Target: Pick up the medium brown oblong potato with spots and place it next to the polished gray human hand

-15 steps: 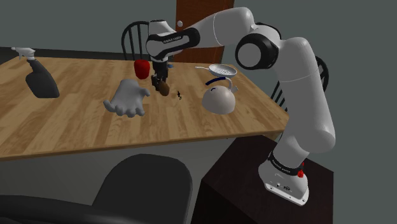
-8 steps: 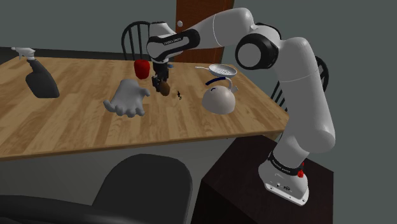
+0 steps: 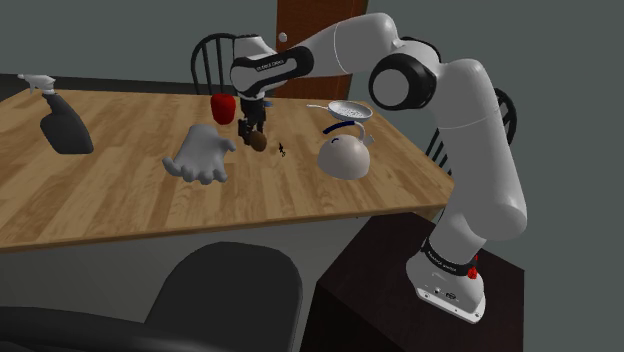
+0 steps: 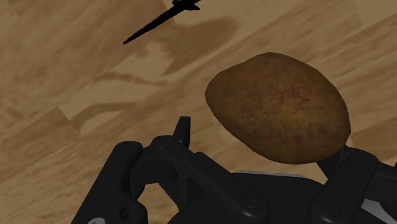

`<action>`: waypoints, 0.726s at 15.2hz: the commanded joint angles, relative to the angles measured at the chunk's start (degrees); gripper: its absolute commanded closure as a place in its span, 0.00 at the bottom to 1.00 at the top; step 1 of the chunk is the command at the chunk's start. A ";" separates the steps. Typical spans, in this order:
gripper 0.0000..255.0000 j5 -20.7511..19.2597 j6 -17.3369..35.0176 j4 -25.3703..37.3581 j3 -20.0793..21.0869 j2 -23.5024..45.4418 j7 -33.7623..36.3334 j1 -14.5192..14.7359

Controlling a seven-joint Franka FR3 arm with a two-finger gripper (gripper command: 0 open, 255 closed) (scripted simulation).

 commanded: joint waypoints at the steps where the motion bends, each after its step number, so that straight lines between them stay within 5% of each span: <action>1: 0.00 -0.18 -2.41 1.40 -0.11 -1.02 0.13 0.10; 11: 0.00 -0.34 -5.35 3.52 -0.20 -1.85 0.25 0.15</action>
